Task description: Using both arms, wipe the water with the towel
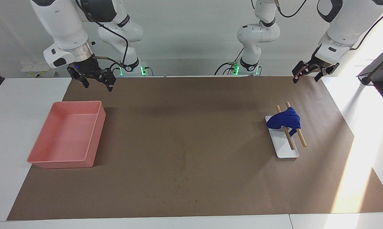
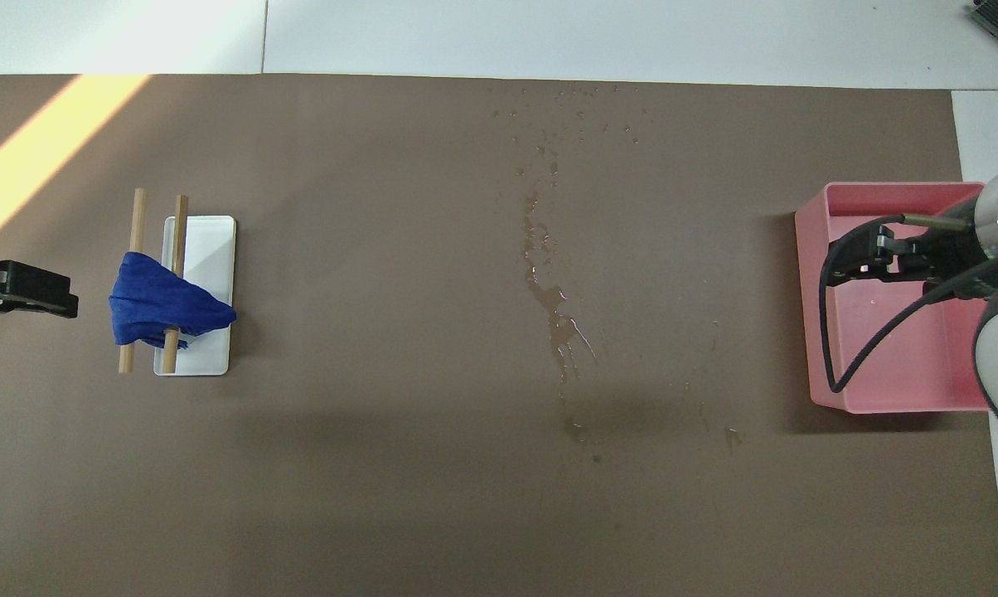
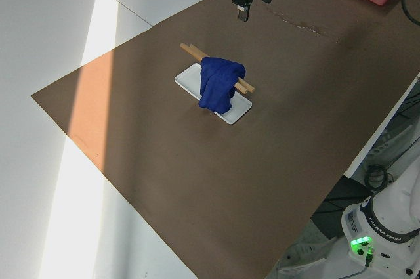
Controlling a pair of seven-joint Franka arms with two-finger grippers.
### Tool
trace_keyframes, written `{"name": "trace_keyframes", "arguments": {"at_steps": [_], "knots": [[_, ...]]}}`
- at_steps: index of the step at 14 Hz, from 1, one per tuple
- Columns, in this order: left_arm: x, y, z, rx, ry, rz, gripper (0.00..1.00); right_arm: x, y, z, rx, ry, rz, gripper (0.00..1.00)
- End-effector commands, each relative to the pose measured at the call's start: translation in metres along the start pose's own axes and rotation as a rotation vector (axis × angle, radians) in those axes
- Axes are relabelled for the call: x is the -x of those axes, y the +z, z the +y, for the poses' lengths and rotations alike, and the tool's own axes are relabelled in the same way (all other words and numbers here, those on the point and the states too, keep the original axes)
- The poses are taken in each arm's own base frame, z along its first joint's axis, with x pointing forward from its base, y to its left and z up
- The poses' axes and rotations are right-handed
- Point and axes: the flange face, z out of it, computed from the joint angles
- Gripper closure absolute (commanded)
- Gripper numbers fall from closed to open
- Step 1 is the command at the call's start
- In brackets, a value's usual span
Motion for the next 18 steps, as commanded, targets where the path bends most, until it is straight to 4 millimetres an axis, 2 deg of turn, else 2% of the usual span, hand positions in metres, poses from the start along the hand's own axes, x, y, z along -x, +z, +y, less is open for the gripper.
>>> {"name": "trace_keyframes", "arguments": {"at_steps": [1,12,15,18], "knots": [[0.0010,-0.0044,0.0022,0.012,0.001,0.016,0.00,0.0041,-0.0015,0.0051,-0.025,-0.005,0.004,0.00],[0.0021,-0.0041,0.0061,0.009,0.008,0.012,0.00,0.0041,-0.0015,0.0051,-0.025,-0.005,0.004,0.00],[0.0074,-0.0047,0.0018,0.006,-0.002,0.001,0.00,0.0041,-0.0015,0.0051,-0.025,-0.005,0.004,0.00],[0.0066,-0.0058,-0.0030,0.008,-0.137,0.013,0.00,0.0041,-0.0015,0.0051,-0.025,-0.005,0.004,0.00]]}}
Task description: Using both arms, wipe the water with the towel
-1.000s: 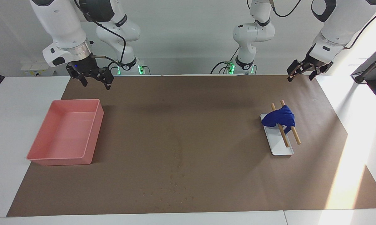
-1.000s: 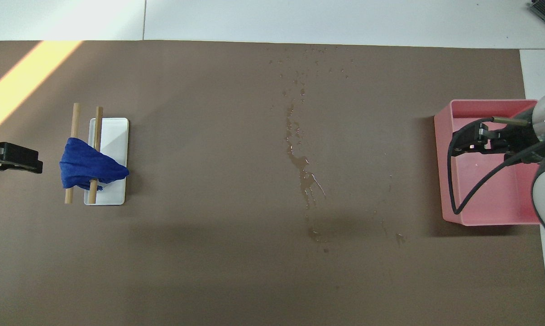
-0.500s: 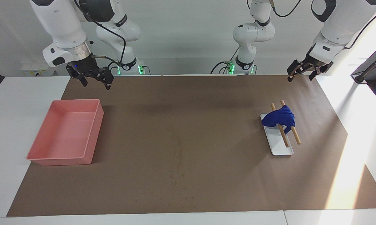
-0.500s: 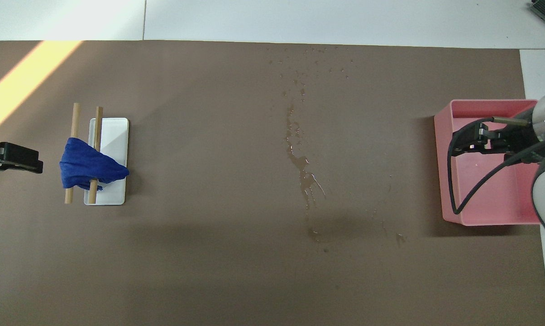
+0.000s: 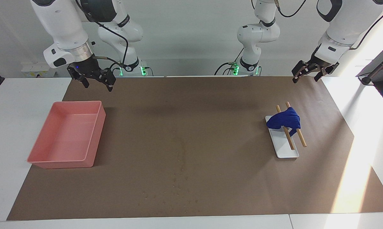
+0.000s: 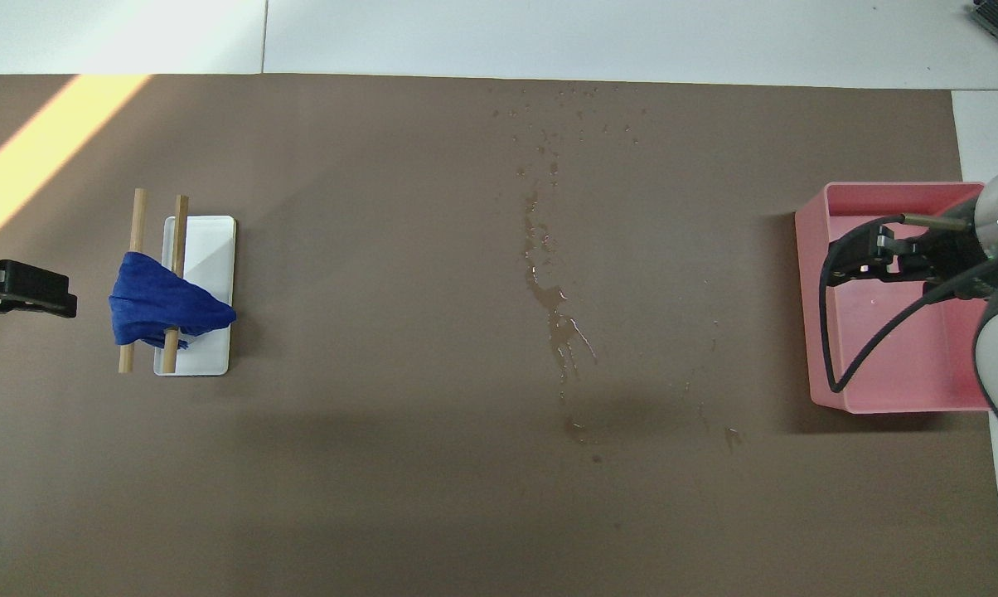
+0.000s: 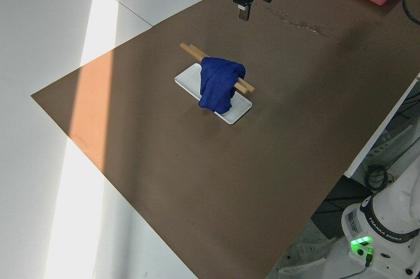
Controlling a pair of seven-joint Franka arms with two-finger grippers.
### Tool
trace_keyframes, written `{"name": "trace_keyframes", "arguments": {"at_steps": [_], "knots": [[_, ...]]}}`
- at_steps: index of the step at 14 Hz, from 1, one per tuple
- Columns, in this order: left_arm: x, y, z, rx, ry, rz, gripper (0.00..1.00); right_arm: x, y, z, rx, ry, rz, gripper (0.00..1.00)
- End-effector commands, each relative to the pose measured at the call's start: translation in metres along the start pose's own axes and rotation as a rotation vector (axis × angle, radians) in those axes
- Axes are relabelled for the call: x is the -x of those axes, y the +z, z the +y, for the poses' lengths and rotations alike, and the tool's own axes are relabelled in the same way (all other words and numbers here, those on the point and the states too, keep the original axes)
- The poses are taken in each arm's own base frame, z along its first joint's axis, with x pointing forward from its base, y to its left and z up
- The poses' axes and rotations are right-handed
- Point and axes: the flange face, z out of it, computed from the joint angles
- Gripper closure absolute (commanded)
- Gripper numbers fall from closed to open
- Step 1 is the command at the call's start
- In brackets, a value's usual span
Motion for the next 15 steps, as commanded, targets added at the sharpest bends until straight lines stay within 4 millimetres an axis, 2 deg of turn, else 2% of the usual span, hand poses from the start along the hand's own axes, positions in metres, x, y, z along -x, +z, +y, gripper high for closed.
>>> {"name": "trace_keyframes", "arguments": {"at_steps": [1,3,5,8,11,15], "knots": [[0.005,-0.002,-0.002,0.006,-0.174,0.007,0.00,0.004,-0.001,0.005,-0.025,-0.005,0.004,0.00],[0.004,0.000,-0.001,0.010,-0.315,0.024,0.00,0.004,-0.001,0.005,-0.025,-0.005,0.004,0.00],[0.008,0.012,-0.002,0.019,-0.431,0.046,0.00,0.004,-0.001,0.005,-0.025,-0.005,0.004,0.00],[0.012,0.032,-0.003,0.053,-0.707,0.110,0.00,0.004,-0.001,0.005,-0.025,-0.005,0.004,0.00],[0.023,0.052,-0.005,0.067,-0.860,0.113,0.00,0.004,-0.001,0.005,-0.025,-0.005,0.004,0.00],[0.018,0.083,-0.001,0.110,-1.106,0.144,0.00,0.004,-0.001,0.005,-0.025,-0.005,0.004,0.00]]}}
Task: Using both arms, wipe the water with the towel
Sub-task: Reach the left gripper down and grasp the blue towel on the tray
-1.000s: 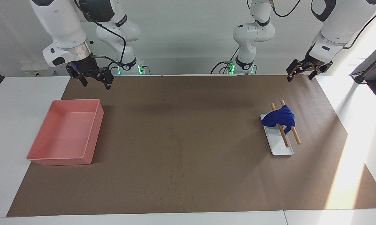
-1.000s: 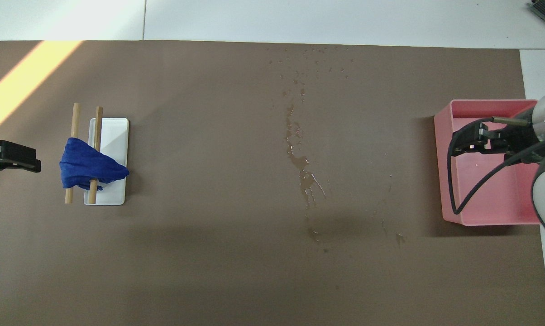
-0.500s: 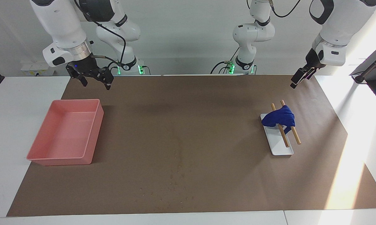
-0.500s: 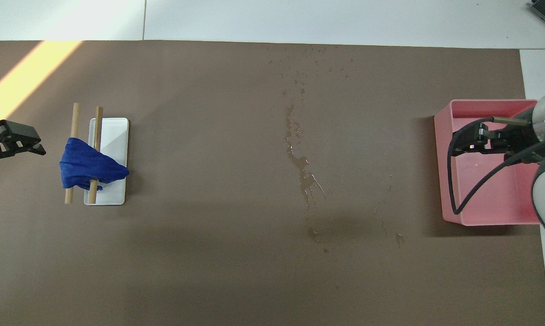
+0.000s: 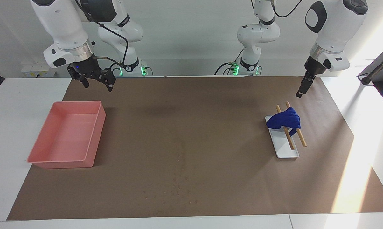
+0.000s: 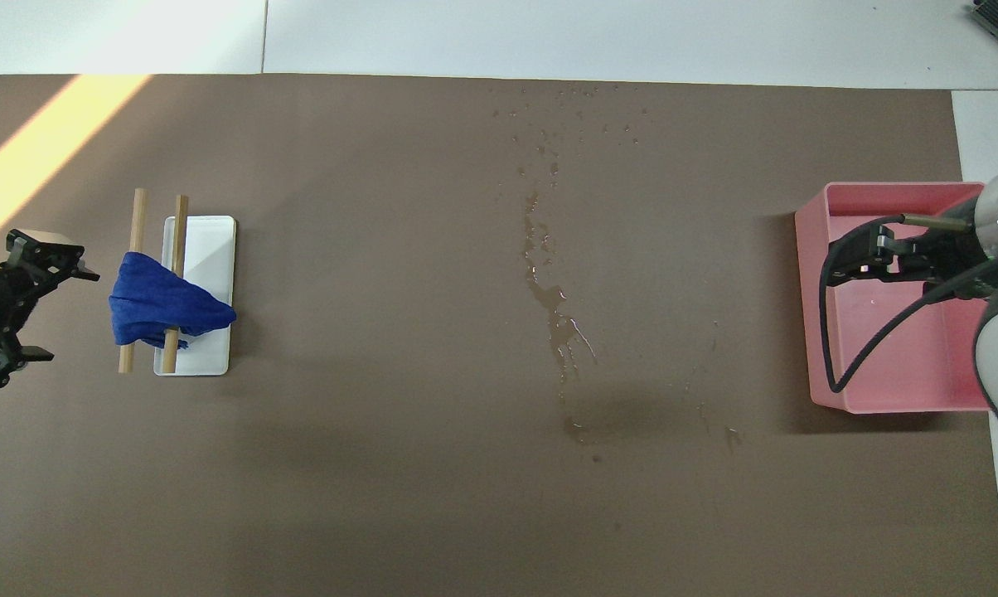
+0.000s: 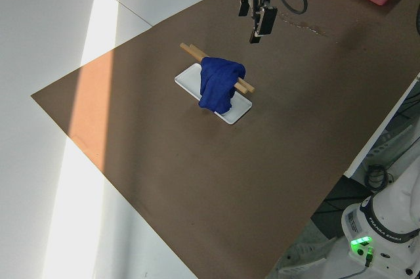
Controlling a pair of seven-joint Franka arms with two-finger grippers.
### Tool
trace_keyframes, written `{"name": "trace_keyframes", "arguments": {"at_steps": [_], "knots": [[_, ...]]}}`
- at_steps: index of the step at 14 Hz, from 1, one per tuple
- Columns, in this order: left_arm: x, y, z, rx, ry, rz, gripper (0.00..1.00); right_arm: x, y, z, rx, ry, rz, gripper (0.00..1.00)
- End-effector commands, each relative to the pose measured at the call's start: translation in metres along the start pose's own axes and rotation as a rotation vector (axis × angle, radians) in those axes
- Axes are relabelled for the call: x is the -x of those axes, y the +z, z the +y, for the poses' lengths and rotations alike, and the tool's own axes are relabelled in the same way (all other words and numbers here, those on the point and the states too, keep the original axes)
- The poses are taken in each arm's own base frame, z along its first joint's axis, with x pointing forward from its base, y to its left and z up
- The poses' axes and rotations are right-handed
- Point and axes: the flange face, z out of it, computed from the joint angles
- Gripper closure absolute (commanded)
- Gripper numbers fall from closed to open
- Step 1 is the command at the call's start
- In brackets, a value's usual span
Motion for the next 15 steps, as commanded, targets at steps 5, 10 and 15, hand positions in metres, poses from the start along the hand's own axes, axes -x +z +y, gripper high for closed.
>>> {"name": "trace_keyframes", "arguments": {"at_steps": [5,10,15], "knots": [[-0.001,0.056,0.011,0.055,-0.223,0.010,0.00,0.004,-0.001,0.005,-0.025,-0.005,0.004,0.00],[-0.006,0.113,0.022,0.047,-0.315,0.003,0.00,0.004,-0.001,0.005,-0.025,-0.005,0.004,0.00],[-0.003,0.136,0.017,0.003,-0.298,-0.011,0.00,0.004,-0.001,0.005,-0.024,-0.005,0.002,0.00]]}}
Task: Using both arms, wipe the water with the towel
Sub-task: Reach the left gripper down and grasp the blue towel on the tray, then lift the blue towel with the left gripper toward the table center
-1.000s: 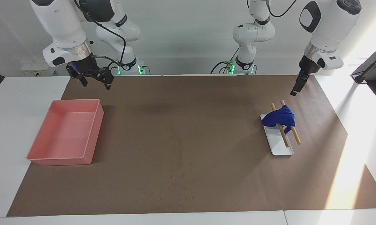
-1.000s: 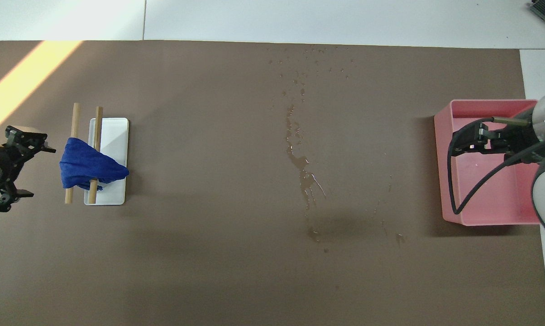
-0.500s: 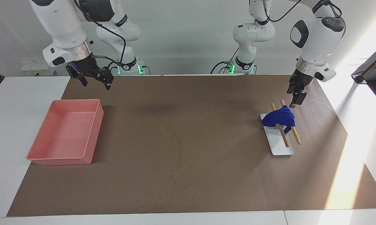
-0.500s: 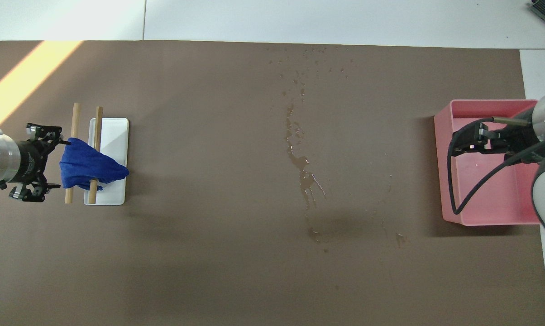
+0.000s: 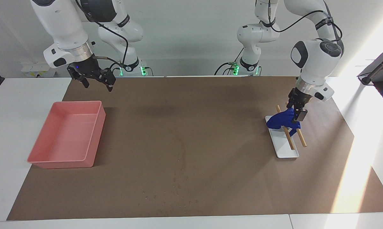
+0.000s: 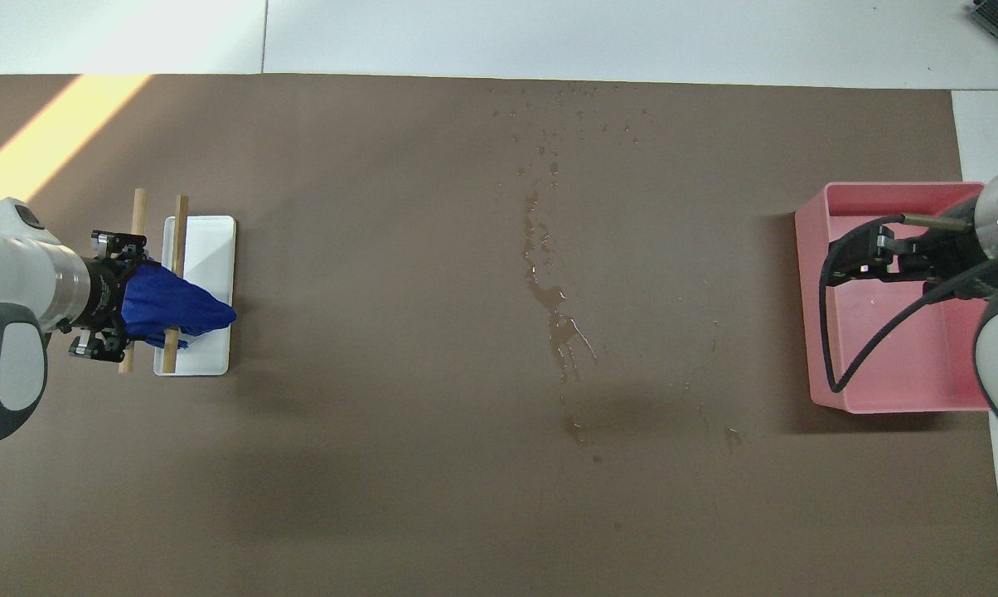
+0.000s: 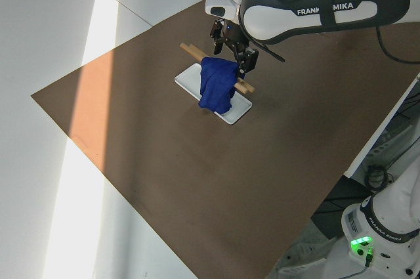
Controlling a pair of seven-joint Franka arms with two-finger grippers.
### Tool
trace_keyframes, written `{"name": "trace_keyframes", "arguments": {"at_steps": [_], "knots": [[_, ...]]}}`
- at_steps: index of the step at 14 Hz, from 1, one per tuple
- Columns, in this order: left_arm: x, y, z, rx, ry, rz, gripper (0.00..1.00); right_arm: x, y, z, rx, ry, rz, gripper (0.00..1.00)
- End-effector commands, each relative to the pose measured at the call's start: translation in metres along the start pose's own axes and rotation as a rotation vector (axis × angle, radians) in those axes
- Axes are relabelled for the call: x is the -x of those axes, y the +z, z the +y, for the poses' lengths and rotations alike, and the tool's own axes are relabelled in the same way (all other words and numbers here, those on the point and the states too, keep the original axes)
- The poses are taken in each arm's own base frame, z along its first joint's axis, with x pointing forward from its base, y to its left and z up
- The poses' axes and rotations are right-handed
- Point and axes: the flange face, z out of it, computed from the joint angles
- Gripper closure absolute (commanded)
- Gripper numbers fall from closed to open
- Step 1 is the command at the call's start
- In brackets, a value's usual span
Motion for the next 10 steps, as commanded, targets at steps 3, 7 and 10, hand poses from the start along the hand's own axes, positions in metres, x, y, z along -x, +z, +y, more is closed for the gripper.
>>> {"name": "trace_keyframes", "arguments": {"at_steps": [3,7,10], "knots": [[0.0047,0.0091,-0.0070,-0.009,0.000,-0.010,0.02,0.0043,-0.0013,0.0051,-0.024,-0.005,0.002,0.00],[0.0048,0.0112,-0.0080,-0.009,0.005,-0.010,0.44,0.0043,-0.0013,0.0051,-0.024,-0.005,0.002,0.00],[0.0051,0.0080,-0.0051,-0.006,0.000,-0.010,0.95,0.0043,-0.0013,0.0051,-0.024,-0.005,0.002,0.00]]}}
